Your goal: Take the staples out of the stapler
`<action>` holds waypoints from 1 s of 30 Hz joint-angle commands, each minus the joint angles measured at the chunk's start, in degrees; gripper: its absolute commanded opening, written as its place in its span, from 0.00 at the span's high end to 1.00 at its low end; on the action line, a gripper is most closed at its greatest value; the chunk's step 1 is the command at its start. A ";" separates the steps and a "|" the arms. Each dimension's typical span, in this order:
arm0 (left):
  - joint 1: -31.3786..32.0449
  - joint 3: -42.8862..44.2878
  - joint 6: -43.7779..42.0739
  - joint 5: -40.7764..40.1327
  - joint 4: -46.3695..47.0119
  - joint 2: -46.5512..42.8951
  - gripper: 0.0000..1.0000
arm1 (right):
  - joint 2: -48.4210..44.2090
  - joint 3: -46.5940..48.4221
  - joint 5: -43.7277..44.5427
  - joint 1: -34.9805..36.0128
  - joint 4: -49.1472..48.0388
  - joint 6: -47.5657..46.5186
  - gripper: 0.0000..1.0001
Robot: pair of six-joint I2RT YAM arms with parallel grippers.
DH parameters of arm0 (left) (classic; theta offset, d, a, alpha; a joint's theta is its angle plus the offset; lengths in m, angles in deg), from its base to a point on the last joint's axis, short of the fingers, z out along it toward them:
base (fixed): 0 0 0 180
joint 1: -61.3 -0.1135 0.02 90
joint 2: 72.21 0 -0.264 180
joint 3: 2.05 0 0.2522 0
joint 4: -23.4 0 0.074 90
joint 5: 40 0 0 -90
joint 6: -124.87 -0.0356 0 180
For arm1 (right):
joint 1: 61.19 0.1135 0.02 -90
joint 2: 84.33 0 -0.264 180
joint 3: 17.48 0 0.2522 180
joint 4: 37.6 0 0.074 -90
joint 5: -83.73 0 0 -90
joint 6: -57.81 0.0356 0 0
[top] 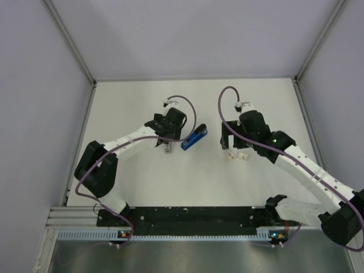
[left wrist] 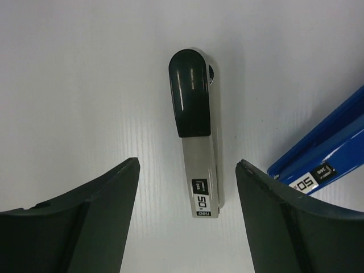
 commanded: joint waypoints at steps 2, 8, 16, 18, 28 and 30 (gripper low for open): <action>-0.91 5.73 4.03 -3.79 3.24 3.72 0.27 | -2.75 -1.26 -4.63 0.24 -3.50 0.54 0.01; -1.52 8.72 4.64 -3.62 2.98 8.21 0.30 | -2.67 -1.97 -5.16 0.24 -3.77 0.19 0.01; -3.81 8.46 4.21 -1.95 5.44 9.53 0.33 | -1.70 -1.36 -6.48 0.24 -4.65 0.19 0.01; -4.51 8.37 3.94 -0.99 6.14 9.79 0.33 | -1.44 -1.35 -6.74 0.24 -4.82 0.28 0.01; -5.83 7.93 0.34 4.38 10.36 12.16 0.36 | -0.56 -1.35 -7.27 0.33 -5.26 0.80 0.01; -6.01 7.84 -0.36 5.60 11.15 12.69 0.36 | -0.56 -1.27 -7.27 0.33 -5.18 0.89 0.01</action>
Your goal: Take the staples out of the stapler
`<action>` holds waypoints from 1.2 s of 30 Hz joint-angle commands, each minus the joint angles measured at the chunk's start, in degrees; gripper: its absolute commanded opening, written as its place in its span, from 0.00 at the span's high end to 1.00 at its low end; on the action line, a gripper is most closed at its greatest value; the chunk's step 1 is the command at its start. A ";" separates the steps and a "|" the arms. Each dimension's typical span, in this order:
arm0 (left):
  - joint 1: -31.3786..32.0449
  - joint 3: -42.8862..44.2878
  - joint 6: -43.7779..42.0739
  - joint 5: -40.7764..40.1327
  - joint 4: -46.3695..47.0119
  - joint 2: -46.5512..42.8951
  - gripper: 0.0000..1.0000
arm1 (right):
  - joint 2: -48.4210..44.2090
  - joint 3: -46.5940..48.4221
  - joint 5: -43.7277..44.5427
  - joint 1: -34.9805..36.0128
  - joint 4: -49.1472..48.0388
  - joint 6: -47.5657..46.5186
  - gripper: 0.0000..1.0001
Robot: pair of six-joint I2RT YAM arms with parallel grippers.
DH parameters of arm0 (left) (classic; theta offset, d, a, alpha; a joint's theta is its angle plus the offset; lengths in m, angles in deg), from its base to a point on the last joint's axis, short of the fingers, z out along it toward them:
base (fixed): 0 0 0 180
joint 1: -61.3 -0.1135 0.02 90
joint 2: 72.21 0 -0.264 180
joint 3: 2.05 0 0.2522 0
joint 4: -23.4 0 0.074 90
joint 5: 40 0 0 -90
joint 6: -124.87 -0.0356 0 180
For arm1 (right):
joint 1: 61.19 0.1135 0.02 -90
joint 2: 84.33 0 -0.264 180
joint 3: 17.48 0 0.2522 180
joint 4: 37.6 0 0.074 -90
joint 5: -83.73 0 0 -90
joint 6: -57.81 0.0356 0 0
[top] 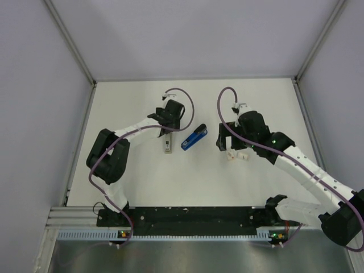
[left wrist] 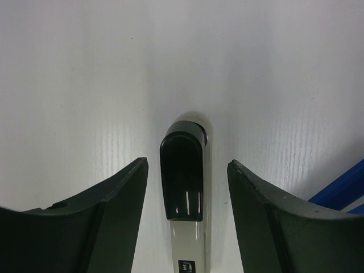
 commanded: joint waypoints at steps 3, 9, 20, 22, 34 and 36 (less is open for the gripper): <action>-0.48 1.25 -2.86 3.38 4.42 2.01 0.39 | -0.17 0.31 -0.47 0.26 -2.62 0.76 0.01; -0.83 1.51 -3.39 3.91 5.22 3.42 0.45 | 0.27 0.04 -0.65 0.26 -2.79 0.76 0.01; -1.09 1.33 -5.06 2.86 5.04 1.22 0.83 | 1.15 -0.22 -1.26 0.26 -3.49 0.93 0.01; -1.01 1.51 -5.67 2.86 4.60 0.70 1.00 | 1.24 -0.13 -1.62 0.26 -3.50 0.85 0.01; -0.92 -2.27 -10.15 14.96 -0.41 -16.61 1.00 | -0.95 1.10 -5.91 0.61 -2.62 -1.17 0.02; -0.83 -2.97 -11.29 19.71 -1.37 -19.94 1.00 | -1.57 1.36 -8.55 0.61 -2.27 -2.22 0.02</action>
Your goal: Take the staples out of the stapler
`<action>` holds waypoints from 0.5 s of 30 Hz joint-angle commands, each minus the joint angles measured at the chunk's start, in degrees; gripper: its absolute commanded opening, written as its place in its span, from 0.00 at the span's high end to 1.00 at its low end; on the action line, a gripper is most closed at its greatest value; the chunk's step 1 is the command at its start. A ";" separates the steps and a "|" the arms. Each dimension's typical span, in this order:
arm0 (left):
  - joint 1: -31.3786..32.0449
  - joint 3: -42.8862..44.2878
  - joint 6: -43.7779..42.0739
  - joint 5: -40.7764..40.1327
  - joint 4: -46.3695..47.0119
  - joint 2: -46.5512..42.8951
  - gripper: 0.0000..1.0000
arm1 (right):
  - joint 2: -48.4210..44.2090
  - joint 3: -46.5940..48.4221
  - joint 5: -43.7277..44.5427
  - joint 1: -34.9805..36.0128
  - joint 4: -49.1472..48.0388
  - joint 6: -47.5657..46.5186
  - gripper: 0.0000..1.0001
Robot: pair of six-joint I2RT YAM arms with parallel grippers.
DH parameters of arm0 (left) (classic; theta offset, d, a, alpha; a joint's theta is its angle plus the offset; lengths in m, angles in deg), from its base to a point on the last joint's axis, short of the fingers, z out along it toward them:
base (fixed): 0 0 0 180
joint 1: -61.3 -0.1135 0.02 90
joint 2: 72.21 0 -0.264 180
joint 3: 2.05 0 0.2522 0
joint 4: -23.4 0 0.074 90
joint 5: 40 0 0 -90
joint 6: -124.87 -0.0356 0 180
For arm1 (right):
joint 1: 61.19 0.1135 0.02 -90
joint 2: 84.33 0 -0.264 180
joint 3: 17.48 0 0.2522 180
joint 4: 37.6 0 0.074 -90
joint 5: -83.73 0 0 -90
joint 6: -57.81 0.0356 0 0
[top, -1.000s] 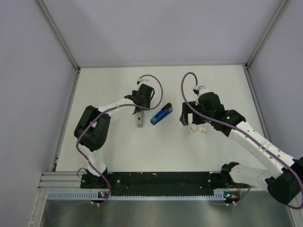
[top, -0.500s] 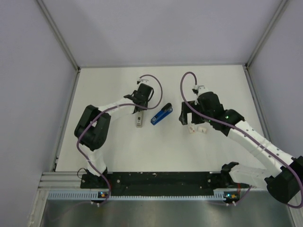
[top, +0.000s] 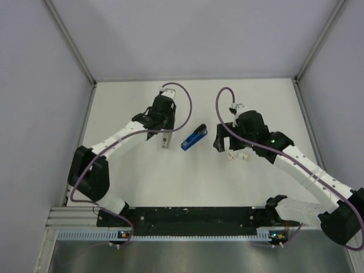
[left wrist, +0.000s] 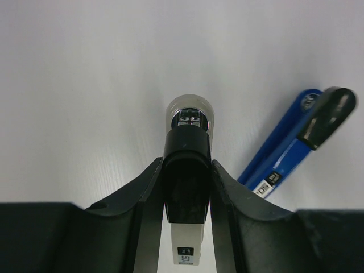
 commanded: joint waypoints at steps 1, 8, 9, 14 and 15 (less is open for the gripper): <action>0.09 -1.18 -4.04 11.70 0.29 -10.95 1.00 | -2.71 1.62 -6.09 0.46 -0.52 -2.38 0.03; 0.79 -5.13 -5.97 27.52 -1.03 -19.92 1.00 | -5.25 3.03 -14.78 0.46 0.72 -1.77 0.07; 1.05 -5.66 -6.41 29.46 -1.03 -20.89 1.00 | -5.78 3.21 -16.36 0.46 0.72 -1.59 0.08; 2.20 -8.21 -8.79 43.69 -0.16 -25.46 1.00 | -8.07 3.03 -22.79 0.55 0.72 -2.73 0.13; 2.46 -8.30 -8.97 46.50 -0.24 -25.99 1.00 | -8.85 2.86 -23.32 0.55 0.63 -3.52 0.14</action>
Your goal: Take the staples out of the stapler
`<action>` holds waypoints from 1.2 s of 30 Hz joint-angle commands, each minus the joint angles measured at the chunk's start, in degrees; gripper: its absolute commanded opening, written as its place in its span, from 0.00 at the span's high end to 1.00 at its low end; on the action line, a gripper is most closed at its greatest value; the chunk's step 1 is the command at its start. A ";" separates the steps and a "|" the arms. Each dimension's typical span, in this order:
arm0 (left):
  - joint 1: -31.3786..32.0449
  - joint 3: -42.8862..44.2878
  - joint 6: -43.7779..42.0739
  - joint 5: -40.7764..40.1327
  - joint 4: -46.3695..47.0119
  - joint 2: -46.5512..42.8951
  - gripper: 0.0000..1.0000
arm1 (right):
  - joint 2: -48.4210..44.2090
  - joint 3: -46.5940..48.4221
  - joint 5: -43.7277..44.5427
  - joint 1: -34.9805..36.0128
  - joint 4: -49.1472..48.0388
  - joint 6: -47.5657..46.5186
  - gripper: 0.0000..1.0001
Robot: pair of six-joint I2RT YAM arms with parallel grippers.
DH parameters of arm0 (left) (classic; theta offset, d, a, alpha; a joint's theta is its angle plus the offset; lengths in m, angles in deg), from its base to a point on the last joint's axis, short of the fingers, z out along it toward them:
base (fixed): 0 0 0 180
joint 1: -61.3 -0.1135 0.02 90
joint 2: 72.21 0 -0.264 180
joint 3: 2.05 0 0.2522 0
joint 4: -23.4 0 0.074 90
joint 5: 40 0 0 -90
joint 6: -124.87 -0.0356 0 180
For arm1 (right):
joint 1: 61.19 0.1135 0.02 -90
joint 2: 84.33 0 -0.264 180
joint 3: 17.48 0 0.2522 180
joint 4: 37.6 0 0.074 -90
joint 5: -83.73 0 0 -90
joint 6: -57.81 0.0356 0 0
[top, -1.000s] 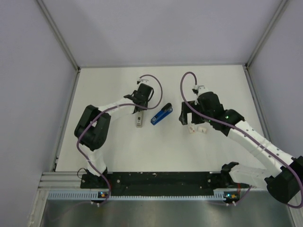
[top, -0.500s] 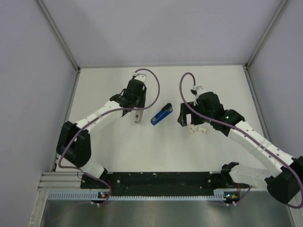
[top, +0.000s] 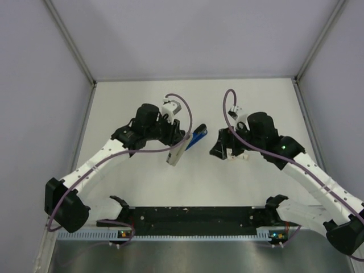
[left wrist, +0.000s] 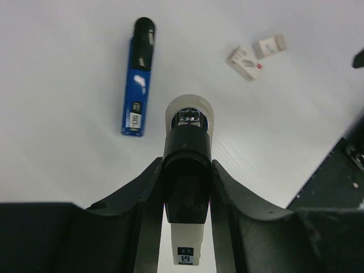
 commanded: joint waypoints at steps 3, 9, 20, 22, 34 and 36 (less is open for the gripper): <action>1.61 -0.19 -2.52 23.92 3.43 -5.56 1.00 | -5.39 2.11 -10.50 0.88 -1.06 -5.50 0.16; 2.40 0.07 -2.61 36.24 2.29 -7.58 1.00 | -8.74 1.49 -15.60 2.46 -2.55 -9.99 0.16; 5.04 -0.90 -2.96 43.47 0.44 -9.61 1.00 | -6.72 5.35 -19.66 7.20 -4.05 -17.19 0.16; 5.57 -0.90 -3.31 43.55 -0.08 -9.61 1.00 | -5.84 6.32 -19.57 7.99 -4.22 -18.42 0.16; 6.88 -0.72 -4.54 45.84 -0.79 -9.87 1.00 | -0.65 8.61 -23.35 11.33 -4.49 -22.38 0.19; 7.06 -0.81 -4.72 46.19 -0.79 -10.04 1.00 | -0.30 8.61 -23.43 11.95 -4.58 -22.82 0.20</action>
